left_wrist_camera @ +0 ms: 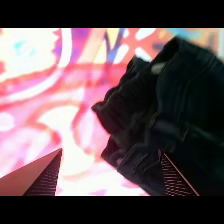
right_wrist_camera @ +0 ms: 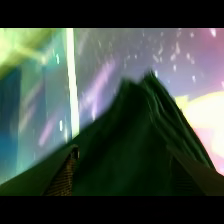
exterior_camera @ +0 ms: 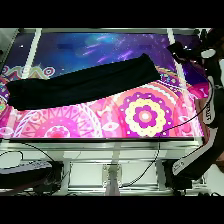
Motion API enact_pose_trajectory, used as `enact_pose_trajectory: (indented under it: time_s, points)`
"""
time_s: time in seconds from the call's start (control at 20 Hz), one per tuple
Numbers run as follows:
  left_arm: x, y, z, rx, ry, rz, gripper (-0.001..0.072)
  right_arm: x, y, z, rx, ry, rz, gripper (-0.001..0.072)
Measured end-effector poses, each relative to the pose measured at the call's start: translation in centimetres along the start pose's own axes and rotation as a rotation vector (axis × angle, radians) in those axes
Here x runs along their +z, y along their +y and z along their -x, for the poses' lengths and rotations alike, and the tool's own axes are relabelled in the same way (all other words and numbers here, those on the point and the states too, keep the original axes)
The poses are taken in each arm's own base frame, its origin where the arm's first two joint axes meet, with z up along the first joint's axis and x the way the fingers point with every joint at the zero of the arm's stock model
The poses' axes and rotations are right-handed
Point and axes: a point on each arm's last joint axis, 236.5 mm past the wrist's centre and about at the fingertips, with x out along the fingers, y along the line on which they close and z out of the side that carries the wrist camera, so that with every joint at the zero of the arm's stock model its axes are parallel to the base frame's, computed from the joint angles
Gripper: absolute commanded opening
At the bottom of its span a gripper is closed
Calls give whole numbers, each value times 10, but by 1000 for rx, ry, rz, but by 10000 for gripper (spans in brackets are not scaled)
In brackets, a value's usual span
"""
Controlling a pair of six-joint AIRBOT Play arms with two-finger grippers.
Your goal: Fold the clothes and pants, and hang the long-sleeved shirts on hangers.
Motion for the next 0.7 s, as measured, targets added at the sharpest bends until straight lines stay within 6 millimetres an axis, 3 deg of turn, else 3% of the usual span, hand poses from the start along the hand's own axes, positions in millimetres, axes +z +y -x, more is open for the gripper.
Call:
enact_pose_trajectory:
  time_s: [0.35, 0.7]
  points:
    - [-35, -7, -45, -115, 150, 20, 704, -53, 5, 37, 35, 273, -4, 621]
    - [-42, -26, -78, -257, 156, 36, 702, -69, 13, 46, 58, 350, -50, 621]
